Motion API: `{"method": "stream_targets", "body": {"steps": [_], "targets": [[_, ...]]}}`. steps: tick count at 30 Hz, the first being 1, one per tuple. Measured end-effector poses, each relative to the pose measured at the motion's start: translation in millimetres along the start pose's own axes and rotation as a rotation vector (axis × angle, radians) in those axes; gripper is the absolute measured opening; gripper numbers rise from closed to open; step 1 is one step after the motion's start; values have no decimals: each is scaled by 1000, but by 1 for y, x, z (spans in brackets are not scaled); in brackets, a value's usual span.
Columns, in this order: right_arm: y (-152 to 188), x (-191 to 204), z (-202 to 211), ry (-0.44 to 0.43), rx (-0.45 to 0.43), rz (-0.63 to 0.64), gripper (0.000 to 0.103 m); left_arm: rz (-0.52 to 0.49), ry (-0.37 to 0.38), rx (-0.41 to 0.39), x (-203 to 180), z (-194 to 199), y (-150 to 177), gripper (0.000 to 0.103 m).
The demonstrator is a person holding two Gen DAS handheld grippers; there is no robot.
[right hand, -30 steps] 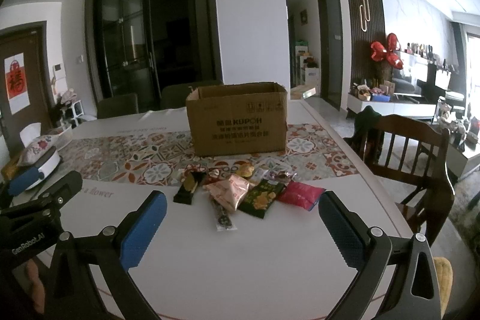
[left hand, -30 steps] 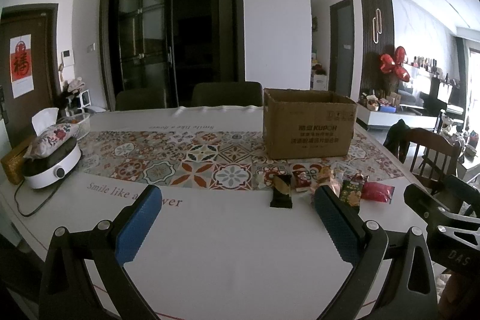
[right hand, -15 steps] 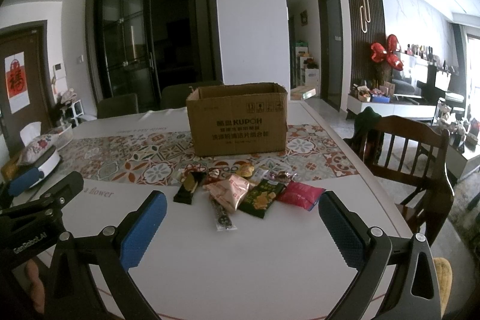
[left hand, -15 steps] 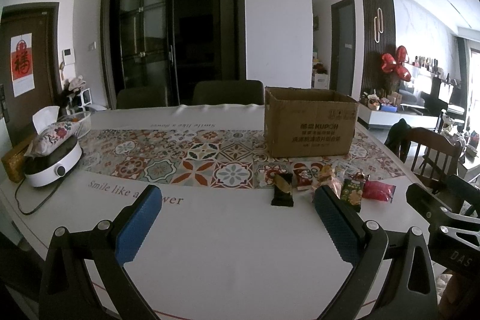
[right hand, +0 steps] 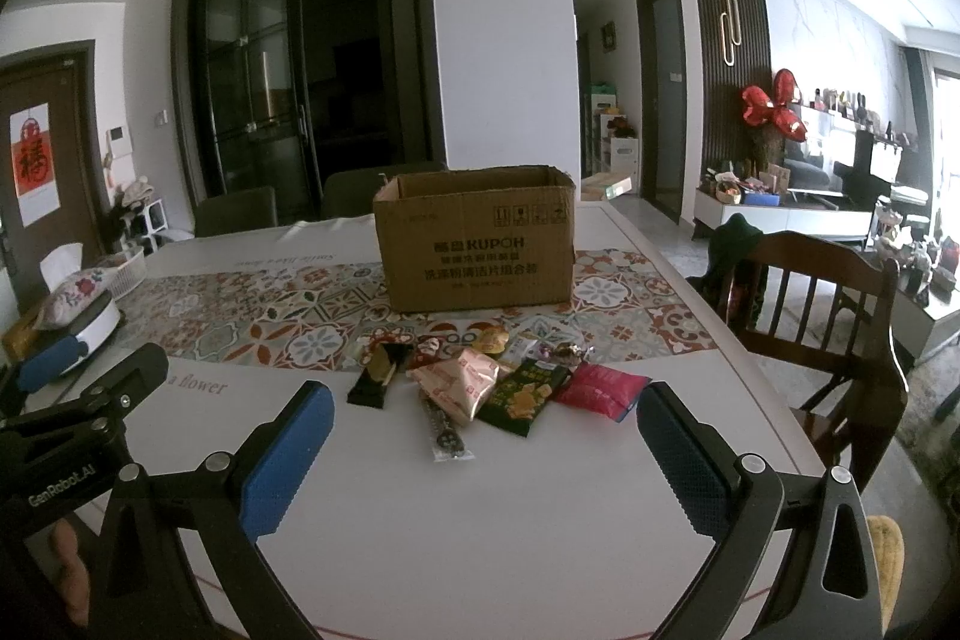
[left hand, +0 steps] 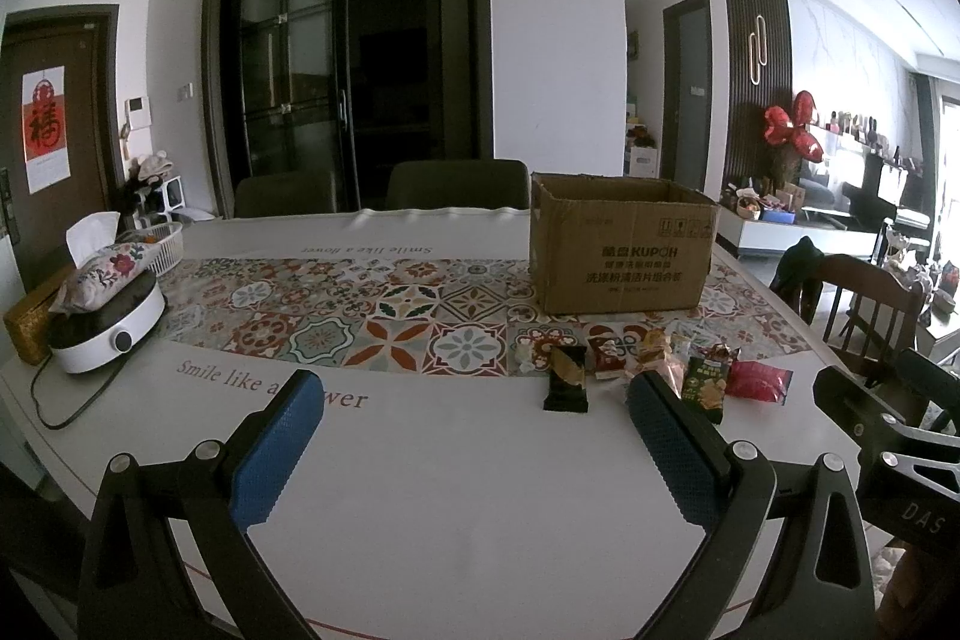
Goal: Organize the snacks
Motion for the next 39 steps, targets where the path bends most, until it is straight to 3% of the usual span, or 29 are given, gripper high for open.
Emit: {"method": "stream_targets", "body": {"steps": [24, 39], "targets": [[1, -1, -1, -1, 0, 2, 102, 3, 3, 7, 3, 0, 4, 103], [14, 4, -28, -34, 77, 12, 102, -38, 23, 84, -6, -34, 23, 102]]}}
Point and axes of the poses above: each gripper's, at about its wrist camera, not at the fingertips, and z roughly against the way its jaws point, x to its left, y to its underside, the point moved 5 cm from there along -z, roughly the way its jaws point, and after that the axes turned 13 degrees about -x, right-handed, at the moved point
